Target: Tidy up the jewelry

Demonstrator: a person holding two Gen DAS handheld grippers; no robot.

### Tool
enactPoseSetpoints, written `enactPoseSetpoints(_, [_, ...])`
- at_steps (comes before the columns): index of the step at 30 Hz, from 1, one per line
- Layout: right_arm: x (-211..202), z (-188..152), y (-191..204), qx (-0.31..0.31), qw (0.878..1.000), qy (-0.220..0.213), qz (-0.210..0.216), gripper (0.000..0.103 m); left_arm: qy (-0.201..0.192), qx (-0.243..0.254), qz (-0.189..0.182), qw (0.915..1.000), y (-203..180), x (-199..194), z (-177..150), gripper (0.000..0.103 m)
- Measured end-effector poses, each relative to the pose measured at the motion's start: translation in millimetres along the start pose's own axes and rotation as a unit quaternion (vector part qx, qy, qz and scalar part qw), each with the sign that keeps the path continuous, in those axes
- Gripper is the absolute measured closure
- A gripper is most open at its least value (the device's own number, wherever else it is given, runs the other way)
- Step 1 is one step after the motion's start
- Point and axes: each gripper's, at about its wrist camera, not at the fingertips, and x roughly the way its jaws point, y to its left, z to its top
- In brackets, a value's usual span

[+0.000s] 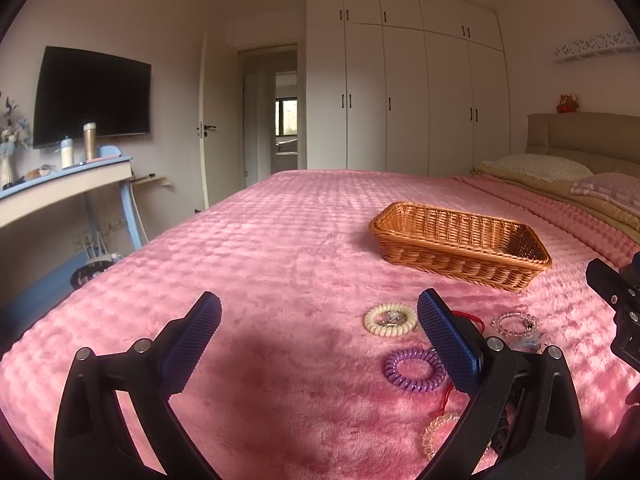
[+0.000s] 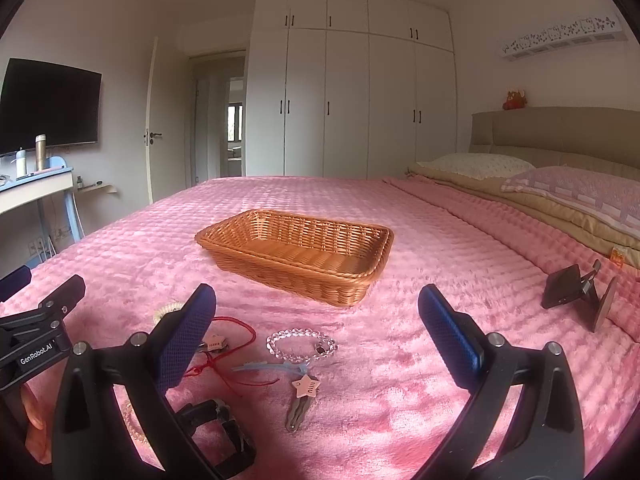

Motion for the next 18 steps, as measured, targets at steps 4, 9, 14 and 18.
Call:
enactPoseSetpoints(4, [0.0,-0.4,0.3,0.002,1.0,0.001,0.0,0.006,0.0,0.002,0.0,1.0,-2.6,-1.1,-1.6,0.008])
enactPoseSetpoints(9, [0.5,-0.1,1.1,0.002,1.0,0.003,0.0,0.006,0.001,0.003,0.0,1.0,-4.4,-0.4,-2.2,0.008])
enactPoseSetpoints(14, [-0.1,-0.3,1.1,-0.001,1.0,0.001,0.0,0.006,0.003,0.004,-0.001,1.0,-6.1,0.0,-3.5,0.008])
enactPoseSetpoints(18, [-0.5,-0.6,0.9,-0.001,1.0,0.0,0.0,0.006,0.003,0.004,-0.001,1.0,-6.0,-0.4,-3.6,0.008])
